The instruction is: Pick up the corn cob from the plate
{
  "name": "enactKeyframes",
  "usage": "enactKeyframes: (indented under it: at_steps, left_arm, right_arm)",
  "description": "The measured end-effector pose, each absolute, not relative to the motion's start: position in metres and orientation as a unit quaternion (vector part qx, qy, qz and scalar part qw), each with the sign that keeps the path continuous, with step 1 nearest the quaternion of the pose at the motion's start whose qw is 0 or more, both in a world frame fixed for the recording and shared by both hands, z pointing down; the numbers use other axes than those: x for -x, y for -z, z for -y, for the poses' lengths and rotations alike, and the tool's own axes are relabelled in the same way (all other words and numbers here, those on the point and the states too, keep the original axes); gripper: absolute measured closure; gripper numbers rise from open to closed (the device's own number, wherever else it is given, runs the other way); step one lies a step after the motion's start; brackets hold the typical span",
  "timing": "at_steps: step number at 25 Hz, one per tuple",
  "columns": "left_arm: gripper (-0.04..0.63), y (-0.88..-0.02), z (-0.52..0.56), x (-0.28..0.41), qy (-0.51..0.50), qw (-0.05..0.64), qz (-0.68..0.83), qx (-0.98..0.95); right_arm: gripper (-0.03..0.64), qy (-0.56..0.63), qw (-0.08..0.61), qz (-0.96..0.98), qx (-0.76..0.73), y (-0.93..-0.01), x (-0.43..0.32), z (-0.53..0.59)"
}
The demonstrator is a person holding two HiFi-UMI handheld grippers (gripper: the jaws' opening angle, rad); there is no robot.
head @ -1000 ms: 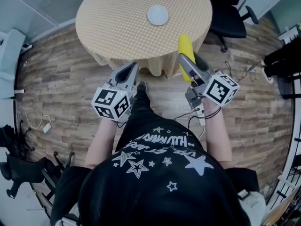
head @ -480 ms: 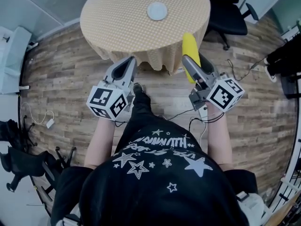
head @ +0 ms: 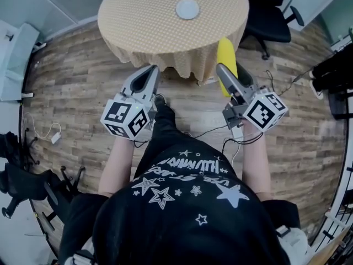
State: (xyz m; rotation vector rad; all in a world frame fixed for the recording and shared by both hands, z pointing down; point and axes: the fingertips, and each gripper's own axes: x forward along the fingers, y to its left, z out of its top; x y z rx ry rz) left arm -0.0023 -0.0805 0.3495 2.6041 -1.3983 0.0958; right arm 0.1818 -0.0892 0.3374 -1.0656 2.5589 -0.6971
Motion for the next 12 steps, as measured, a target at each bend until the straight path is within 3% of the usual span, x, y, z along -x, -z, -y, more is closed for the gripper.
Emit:
enactKeyframes:
  at_steps: [12]
  left_arm:
    - [0.589, -0.3442, 0.0743, -0.0069, -0.029, 0.080, 0.467, -0.880]
  right_arm:
    - [0.354, 0.231, 0.134, -0.887, 0.377, -0.3394, -0.1884, 0.0793]
